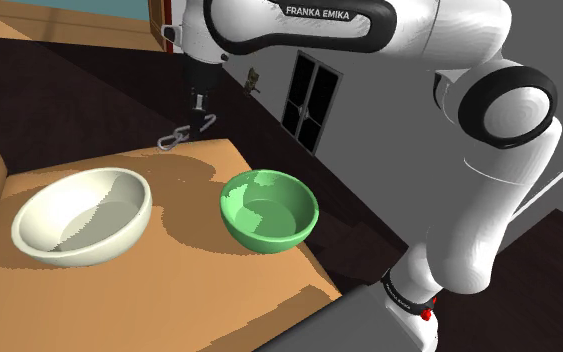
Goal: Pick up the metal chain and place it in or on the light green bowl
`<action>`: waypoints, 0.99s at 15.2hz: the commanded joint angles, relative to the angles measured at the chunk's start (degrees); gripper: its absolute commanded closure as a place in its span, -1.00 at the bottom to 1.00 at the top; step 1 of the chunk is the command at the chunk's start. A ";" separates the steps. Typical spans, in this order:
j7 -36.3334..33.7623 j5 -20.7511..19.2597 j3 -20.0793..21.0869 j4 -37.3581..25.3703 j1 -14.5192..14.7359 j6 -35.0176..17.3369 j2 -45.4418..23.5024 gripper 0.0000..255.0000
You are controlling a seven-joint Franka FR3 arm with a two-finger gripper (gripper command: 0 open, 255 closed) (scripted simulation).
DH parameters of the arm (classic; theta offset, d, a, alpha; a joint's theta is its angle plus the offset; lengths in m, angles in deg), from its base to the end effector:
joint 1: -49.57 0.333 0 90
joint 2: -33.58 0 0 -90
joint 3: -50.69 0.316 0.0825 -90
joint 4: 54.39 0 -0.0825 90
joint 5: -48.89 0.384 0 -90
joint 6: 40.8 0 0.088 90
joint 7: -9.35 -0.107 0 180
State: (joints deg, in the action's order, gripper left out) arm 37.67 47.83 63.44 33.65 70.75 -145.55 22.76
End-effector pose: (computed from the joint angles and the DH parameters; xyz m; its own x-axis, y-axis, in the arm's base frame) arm 0.5300 0.3407 0.5555 0.4636 0.8797 0.1054 0.8827 -0.4689 0.0305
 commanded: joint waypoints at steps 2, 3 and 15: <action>0.06 -0.02 -0.01 -2.24 0.00 2.14 -0.12 1.00; 0.16 0.56 0.05 1.18 -0.20 1.29 2.50 1.00; 1.58 6.96 -0.28 32.27 0.47 -1.71 31.18 1.00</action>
State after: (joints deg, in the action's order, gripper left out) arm 39.08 54.29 63.30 63.64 71.04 -147.44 51.45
